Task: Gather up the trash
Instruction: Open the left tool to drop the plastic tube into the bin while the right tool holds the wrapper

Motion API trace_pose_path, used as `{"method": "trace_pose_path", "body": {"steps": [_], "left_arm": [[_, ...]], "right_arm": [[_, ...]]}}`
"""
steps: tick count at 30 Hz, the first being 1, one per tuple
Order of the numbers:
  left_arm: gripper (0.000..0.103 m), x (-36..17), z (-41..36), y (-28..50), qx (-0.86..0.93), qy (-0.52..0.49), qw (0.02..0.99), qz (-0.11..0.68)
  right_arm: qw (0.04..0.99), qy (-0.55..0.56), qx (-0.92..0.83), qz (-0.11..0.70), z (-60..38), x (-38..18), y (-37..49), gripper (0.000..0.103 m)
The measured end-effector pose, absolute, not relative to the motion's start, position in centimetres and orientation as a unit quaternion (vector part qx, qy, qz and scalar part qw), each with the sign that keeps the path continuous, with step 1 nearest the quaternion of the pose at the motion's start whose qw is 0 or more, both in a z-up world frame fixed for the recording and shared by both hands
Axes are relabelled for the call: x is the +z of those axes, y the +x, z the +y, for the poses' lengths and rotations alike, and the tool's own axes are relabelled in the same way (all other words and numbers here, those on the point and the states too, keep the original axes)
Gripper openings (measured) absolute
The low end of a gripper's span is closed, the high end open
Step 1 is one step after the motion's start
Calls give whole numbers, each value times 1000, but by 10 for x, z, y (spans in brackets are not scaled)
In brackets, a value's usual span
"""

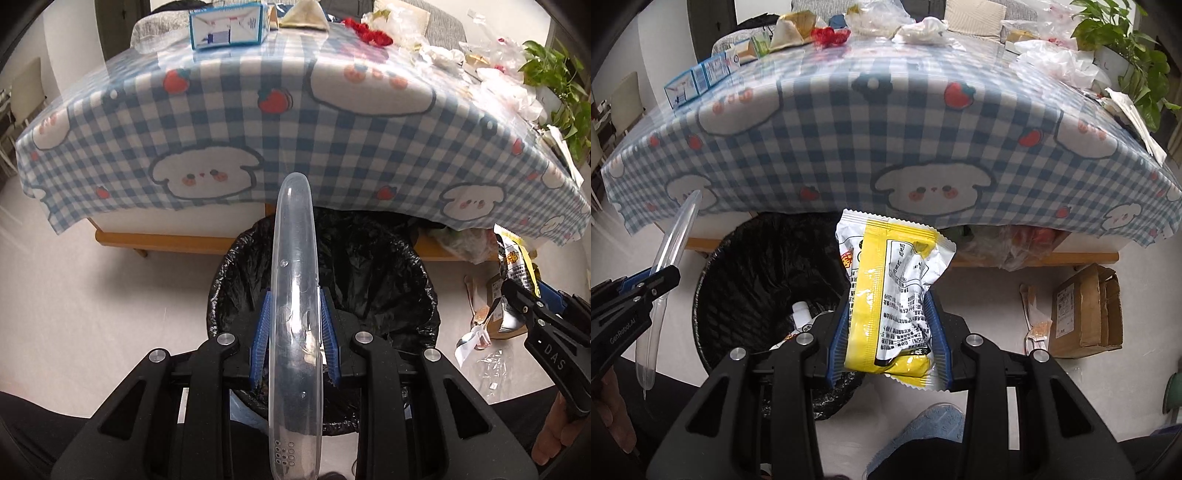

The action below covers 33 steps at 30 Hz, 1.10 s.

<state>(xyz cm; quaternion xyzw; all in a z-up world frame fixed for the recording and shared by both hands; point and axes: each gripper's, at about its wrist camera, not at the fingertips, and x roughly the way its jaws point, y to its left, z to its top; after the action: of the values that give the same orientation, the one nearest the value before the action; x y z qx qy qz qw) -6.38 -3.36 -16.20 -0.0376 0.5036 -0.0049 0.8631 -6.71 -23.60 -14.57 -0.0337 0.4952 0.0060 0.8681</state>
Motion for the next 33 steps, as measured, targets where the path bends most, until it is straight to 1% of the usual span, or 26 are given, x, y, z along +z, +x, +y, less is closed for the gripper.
{"method": "trace_pose_path", "body": {"steps": [7,21,25,27,29,31,32,33], "left_arm": [[25,-177,-43,-54,-11,-35,859,511],[26,-190,-73,-40,-39,-27,863,503],[27,-189,-76,-39,-44,-15,864,502],[30,-188,-75,-39,-42,-10,866,498],[42,-186,-70,-40,-38,-11,869,493],[46,-185,-63,-41,-34,-14,870,492],[51,-184,-59,-42,-32,-13,870,492],[54,-183,-54,-43,-30,-14,871,491]], "right_arm": [[860,-27,-8,509,-250,-162,-64,37],[862,-17,-12,507,-259,-160,-63,37],[861,-15,-12,509,-255,-159,-60,37],[860,-16,-9,510,-250,-158,-58,37],[861,-19,-3,508,-241,-156,-55,37],[862,-23,3,506,-232,-155,-53,37],[863,-24,6,505,-227,-154,-51,37],[863,-25,9,504,-222,-154,-50,37]]}}
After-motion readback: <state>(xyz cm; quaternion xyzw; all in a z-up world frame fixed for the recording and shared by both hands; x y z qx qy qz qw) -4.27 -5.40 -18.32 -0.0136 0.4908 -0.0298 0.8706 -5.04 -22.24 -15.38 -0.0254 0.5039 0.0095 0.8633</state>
